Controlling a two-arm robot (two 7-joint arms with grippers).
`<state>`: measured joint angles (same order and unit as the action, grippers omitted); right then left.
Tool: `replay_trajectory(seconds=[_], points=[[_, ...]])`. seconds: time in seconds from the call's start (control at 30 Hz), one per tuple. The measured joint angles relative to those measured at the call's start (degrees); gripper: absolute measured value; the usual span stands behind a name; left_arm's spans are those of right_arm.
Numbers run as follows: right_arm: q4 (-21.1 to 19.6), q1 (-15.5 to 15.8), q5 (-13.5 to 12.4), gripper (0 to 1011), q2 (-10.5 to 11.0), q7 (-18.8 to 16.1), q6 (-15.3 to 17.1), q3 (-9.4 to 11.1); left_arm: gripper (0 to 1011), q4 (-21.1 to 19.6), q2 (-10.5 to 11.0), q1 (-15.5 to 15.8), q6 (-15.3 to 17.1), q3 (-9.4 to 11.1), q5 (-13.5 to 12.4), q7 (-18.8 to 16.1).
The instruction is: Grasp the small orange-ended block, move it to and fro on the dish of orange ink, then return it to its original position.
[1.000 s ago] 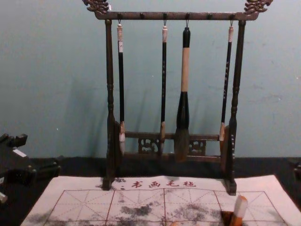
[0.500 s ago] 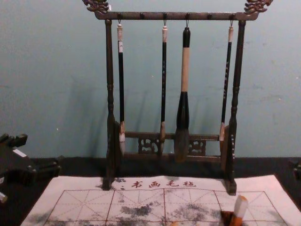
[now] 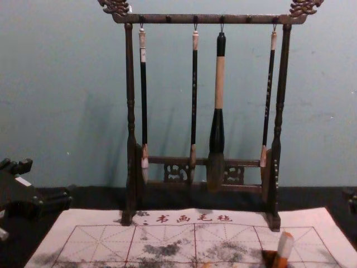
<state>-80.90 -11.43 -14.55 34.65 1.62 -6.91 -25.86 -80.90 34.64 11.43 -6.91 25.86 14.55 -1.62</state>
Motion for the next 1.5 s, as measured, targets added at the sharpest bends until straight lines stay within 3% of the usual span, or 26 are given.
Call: replay_trajectory(seconds=[0.7,1.03,1.2,1.5], points=[[-0.47,0.53,-0.64,1003,-0.19,-1.13,1.04,0.7,1001,0.0,0.0,0.0,0.0,0.0,-0.01,0.0],[-5.69,4.39,-6.14,1003,0.98,-7.31,7.23,2.59,1001,0.0,0.0,0.0,0.0,0.0,0.0,0.0],[-8.53,6.05,-10.32,1003,1.37,-11.98,10.82,3.47,1001,0.0,0.0,0.0,0.0,0.0,0.0,0.0],[-11.04,6.76,-14.25,1003,-0.95,-15.63,16.9,3.69,1001,0.0,0.0,0.0,0.0,0.0,0.0,0.0]])
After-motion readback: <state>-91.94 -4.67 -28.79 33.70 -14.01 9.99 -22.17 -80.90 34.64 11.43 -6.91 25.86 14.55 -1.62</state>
